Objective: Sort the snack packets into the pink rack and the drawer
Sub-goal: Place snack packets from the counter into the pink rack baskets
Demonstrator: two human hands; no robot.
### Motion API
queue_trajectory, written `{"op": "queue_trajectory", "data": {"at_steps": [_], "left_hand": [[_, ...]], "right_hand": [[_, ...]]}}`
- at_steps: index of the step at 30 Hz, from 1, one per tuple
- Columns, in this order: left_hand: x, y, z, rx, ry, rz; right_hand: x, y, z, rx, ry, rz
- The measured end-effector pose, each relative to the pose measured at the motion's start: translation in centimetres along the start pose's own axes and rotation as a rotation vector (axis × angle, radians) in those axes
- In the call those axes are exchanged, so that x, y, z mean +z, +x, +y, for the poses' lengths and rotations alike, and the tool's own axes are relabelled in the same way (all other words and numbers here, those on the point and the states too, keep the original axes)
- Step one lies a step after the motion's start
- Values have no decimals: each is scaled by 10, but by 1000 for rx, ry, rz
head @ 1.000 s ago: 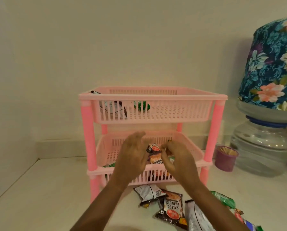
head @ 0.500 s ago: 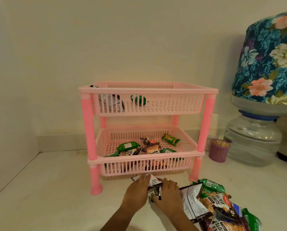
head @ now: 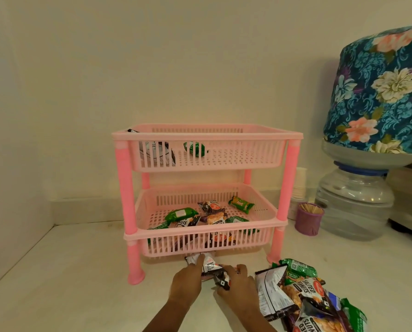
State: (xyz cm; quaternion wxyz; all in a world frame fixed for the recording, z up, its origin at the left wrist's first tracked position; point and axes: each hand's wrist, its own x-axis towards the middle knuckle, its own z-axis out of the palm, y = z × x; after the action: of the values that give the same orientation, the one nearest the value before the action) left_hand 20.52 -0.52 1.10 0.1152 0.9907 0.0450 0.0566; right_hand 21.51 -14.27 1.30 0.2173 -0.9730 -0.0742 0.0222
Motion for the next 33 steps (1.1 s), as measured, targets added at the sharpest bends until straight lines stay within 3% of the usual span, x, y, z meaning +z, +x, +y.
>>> {"op": "queue_trajectory", "data": {"at_steps": [8,28,33], "left_hand": [[-55,1,14,117,-93,90],[-302,11,57,428,-698,495],[-344,38,47,398,-985,577]], "right_hand": [[-52,1,0,-59,402,101],[-285,-11,-63,-533,596,689],[-319,8,-77,-544,533,762]]}}
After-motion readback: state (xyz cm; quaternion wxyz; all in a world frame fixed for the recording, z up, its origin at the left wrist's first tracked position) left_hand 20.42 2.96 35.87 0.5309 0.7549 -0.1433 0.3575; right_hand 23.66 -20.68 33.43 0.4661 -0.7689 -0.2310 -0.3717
